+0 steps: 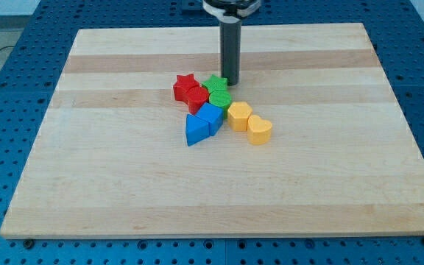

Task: Push the blue triangle to the bottom left of the red star

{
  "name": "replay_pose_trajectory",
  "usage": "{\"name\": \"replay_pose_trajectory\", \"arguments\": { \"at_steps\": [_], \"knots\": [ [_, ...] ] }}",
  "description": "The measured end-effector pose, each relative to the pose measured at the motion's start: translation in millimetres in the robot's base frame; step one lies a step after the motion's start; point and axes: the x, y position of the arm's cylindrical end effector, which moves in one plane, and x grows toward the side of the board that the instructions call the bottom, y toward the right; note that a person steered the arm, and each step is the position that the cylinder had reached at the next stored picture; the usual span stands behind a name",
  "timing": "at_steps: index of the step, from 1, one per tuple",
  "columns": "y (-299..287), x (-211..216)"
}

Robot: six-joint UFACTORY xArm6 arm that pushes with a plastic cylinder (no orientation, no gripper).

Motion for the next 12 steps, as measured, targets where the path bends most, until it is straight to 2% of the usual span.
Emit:
{"name": "replay_pose_trajectory", "arguments": {
  "at_steps": [1,2,3,4,6,8,12],
  "knots": [
    [67.0,0.0],
    [145.2,32.5],
    [175.9,86.0],
    [176.1,119.0],
    [137.4,144.7],
    [53.2,146.7],
    [-73.4,144.0]
  ]
}}
